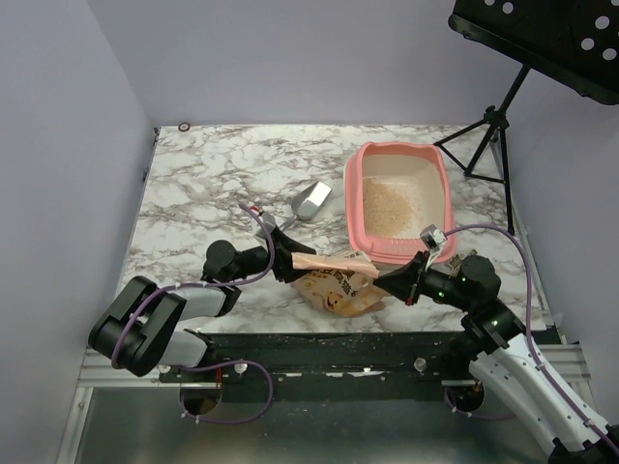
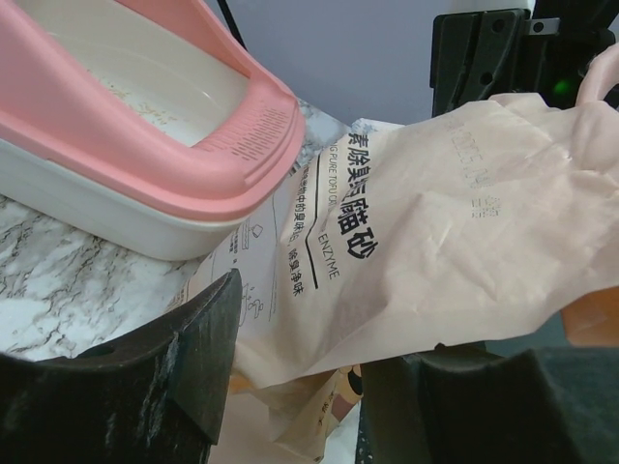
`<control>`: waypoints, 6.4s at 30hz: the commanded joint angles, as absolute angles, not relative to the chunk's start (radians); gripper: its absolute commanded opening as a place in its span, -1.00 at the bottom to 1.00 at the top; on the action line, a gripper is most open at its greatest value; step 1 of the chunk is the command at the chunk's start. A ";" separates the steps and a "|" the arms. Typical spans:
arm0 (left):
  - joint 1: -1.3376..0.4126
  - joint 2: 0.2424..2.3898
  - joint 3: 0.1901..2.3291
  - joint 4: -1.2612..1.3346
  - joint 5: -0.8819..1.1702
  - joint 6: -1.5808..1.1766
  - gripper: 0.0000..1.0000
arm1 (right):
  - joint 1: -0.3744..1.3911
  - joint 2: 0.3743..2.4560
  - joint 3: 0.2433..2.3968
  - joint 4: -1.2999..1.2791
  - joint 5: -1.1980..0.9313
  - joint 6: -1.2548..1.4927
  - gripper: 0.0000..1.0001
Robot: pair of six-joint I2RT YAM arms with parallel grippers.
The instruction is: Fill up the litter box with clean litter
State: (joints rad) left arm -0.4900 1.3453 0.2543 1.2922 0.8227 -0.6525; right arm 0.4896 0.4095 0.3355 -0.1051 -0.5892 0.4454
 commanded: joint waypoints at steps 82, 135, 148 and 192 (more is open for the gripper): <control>-0.518 -0.009 0.273 -0.873 0.765 -1.083 -1.00 | 0.479 0.647 0.138 -0.210 -1.169 0.965 -0.99; -0.517 0.252 0.333 -0.707 0.730 -1.072 -1.00 | 1.549 1.177 0.890 -0.446 0.043 -0.107 0.23; -0.518 0.259 0.351 -0.713 0.673 -1.089 -1.00 | 1.554 1.222 0.793 -0.394 0.087 -0.066 0.22; -0.569 0.811 0.707 -0.113 0.782 -0.289 0.06 | 0.934 1.169 1.005 -0.559 -0.595 -0.558 -0.99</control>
